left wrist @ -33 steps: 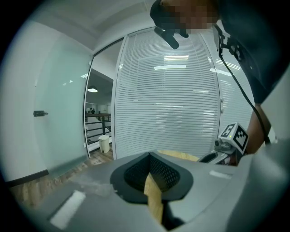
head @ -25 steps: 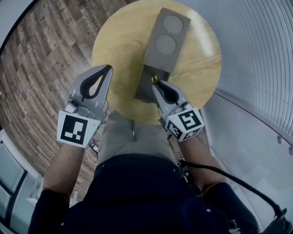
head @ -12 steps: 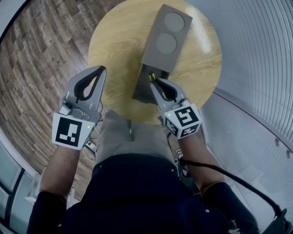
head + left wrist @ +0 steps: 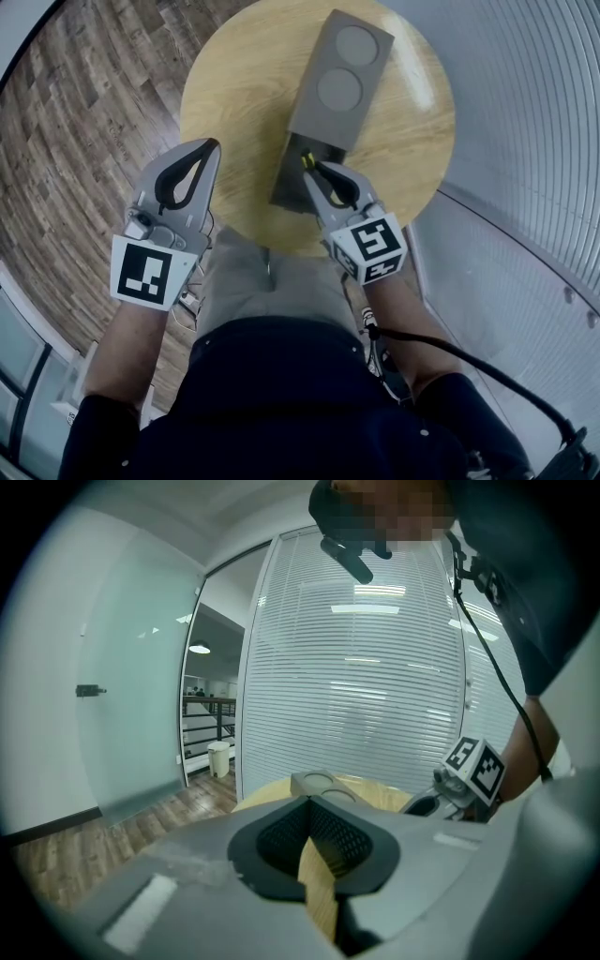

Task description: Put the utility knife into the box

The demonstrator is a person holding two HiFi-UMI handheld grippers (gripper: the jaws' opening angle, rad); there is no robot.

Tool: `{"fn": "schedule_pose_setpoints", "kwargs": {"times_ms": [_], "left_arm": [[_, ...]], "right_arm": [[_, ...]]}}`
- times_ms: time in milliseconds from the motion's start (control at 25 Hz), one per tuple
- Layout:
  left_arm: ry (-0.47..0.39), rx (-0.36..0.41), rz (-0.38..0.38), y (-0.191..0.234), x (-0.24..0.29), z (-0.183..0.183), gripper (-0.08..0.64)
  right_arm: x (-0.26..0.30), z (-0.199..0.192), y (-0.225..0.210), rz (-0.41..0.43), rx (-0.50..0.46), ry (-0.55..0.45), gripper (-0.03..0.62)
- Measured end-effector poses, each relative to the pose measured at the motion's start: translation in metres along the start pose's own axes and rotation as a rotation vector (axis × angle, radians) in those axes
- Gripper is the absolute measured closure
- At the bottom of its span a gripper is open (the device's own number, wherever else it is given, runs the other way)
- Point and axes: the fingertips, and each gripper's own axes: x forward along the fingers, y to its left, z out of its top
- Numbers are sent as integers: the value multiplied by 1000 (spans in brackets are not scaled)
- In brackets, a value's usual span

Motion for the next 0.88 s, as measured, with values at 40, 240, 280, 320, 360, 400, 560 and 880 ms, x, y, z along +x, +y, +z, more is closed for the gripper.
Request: {"fn": "schedule_pose_setpoints", "kwargs": {"times_ms": [40,240,280,320,360,400,560,880], "left_arm": [[-1,0,1,-1,0,0,557],[-33,14,6,-3,-1,11,557],[-37,17,4,-4,-1,14,557],[-41,21,2,-6,-1,17,557],[-45,26,0,-7,-2,21,557],[-51,31,-1,-7,-2,26,557],[-75,52,-1,-10,-4,42,557],[-155,103,-27,-37,-21,96,557]], "right_arm": [[-1,0,0,0,-2,-1,518],[-2,-1,1,-1,-1,4,482],[-3,-2,1,-1,2,6,482],[-5,0,1,-3,3,6,482],[-7,2,1,-6,3,2,482],[-10,6,2,-9,2,-4,482],[-22,22,8,-14,-9,-38,482],[-63,66,18,-44,-52,-106,482]]}}
